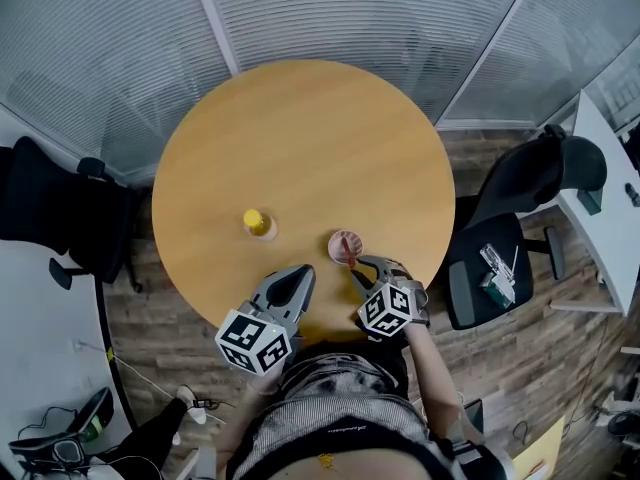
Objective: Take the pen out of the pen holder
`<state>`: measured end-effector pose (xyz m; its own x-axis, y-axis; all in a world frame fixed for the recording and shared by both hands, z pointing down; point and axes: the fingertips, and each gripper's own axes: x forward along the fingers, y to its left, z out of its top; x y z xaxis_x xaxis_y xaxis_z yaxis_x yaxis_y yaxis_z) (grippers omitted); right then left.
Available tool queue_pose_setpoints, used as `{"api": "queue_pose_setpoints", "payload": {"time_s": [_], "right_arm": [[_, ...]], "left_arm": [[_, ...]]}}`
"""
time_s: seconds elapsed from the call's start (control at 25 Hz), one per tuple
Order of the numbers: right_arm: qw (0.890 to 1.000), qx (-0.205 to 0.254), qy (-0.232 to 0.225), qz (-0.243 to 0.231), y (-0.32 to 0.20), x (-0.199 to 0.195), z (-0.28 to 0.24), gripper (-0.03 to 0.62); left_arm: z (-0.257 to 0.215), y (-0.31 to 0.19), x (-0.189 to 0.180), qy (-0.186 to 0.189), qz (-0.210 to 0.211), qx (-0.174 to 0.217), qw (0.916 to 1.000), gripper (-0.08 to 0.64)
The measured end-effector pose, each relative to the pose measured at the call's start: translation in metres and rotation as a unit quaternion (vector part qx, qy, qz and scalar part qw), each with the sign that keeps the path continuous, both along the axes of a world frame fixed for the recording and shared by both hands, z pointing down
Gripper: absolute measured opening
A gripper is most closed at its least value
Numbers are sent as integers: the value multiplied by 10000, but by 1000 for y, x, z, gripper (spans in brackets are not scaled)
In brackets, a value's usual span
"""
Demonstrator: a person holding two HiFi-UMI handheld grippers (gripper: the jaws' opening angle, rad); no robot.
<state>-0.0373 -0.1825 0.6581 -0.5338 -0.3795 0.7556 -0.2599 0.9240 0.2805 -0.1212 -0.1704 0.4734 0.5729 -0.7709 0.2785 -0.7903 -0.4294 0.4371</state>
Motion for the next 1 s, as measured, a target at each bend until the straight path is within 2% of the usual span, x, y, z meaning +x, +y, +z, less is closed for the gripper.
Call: {"api": "queue_pose_setpoints", "payload": {"time_s": [0.24, 0.56, 1.0], "right_arm": [[9985, 328, 292, -331, -5, -13, 2, 107], [9980, 330, 234, -483, -4, -18, 1, 80], [9997, 140, -171, -123, -9, -18, -16, 69]], "left_arm": [[-1, -2, -5, 27, -58, 7, 10000, 3], [-1, -2, -10, 57, -124, 11, 9999, 3], [1, -1, -8, 76, -119, -1, 9999, 3]]}}
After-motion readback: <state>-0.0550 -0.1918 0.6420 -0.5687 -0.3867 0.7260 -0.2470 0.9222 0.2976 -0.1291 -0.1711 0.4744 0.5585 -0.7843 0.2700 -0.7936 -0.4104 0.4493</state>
